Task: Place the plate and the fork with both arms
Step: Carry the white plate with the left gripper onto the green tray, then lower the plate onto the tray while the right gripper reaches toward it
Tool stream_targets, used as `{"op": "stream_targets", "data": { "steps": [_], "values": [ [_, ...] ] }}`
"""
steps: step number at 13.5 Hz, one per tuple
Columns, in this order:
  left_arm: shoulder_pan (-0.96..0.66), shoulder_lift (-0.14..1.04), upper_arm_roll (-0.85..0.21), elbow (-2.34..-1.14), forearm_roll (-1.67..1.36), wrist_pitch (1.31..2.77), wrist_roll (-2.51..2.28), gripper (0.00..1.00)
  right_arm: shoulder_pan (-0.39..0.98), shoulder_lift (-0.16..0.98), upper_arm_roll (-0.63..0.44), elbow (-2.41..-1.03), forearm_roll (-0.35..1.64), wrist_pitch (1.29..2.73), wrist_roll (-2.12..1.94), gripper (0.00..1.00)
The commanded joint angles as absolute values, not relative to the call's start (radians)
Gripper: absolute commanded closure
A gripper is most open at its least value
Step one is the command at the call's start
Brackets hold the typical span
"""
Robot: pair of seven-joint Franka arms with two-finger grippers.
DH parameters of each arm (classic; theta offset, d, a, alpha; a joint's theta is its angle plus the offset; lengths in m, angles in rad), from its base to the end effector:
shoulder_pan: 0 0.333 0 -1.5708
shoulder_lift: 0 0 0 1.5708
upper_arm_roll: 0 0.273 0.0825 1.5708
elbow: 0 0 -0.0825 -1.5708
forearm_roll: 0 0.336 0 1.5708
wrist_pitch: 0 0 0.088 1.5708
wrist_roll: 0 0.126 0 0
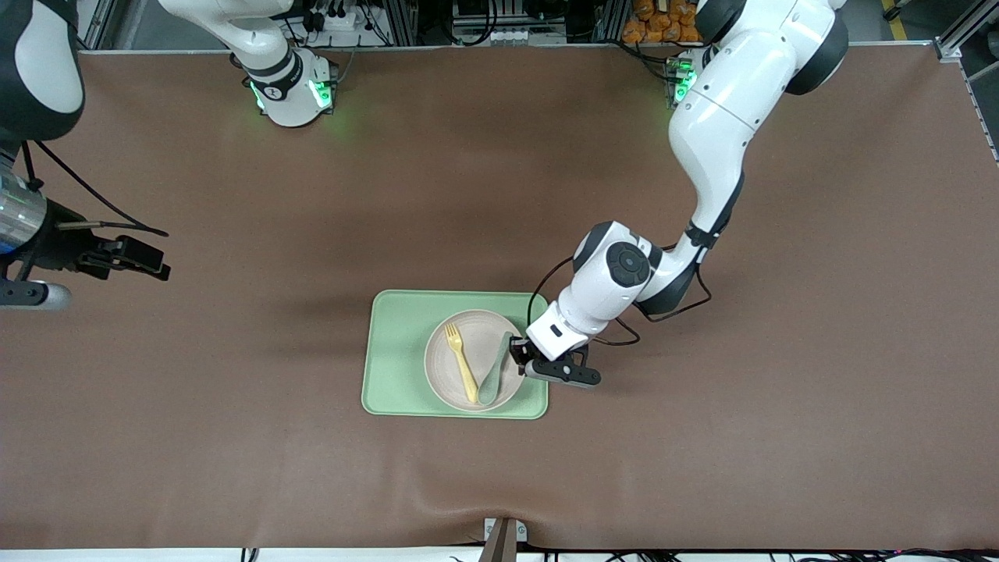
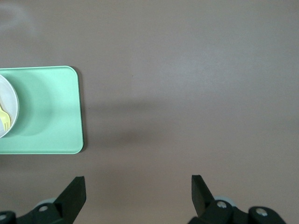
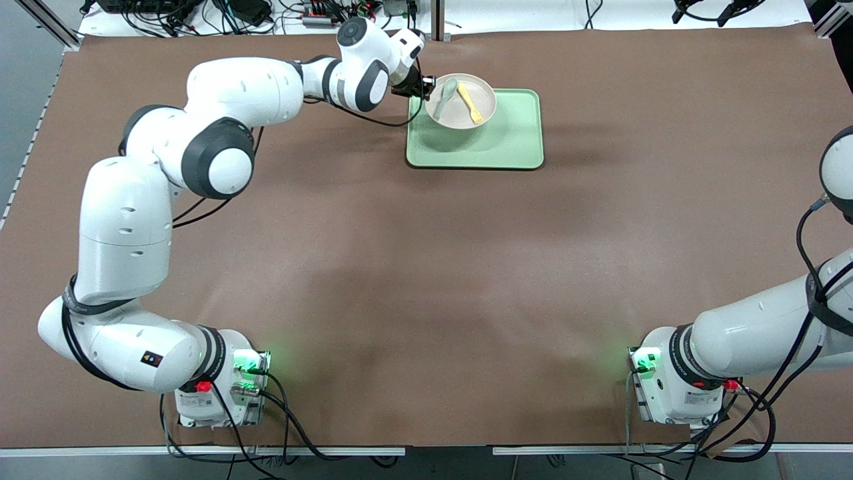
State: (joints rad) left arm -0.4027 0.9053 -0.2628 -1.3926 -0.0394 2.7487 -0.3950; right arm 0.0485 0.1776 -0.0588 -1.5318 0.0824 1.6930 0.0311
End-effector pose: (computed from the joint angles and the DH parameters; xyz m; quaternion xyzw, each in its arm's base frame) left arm 0.5843 -0.4001 0.2142 0.9661 -0.0436 0.1513 0.2047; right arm 0.5596 0.0059 0.4954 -0.9990 0.0256 0.0084 0.0356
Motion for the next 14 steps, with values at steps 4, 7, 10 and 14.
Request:
{"op": "stream_targets", "data": {
  "steps": [4, 7, 10, 14],
  "values": [
    [-0.428, 0.962, -0.245, -1.356, -0.052, 2.819, -0.402, 1.0, 0.049, 0.241, -0.063, -1.519, 0.095, 1.741, -0.057, 0.0],
    [-0.439, 0.976, -0.245, -1.356, -0.052, 2.839, -0.402, 1.0, 0.057, 0.267, -0.063, -1.519, 0.095, 1.746, -0.048, 0.0],
    [-0.451, 0.991, -0.236, -1.356, -0.052, 2.864, -0.402, 1.0, 0.083, 0.273, -0.061, -1.52, 0.132, 1.746, -0.025, 0.0],
    [-0.471, 1.003, -0.225, -1.356, -0.052, 2.878, -0.403, 1.0, 0.135, 0.29, -0.063, -1.517, 0.161, 1.77, 0.017, 0.0]
  ]
}}
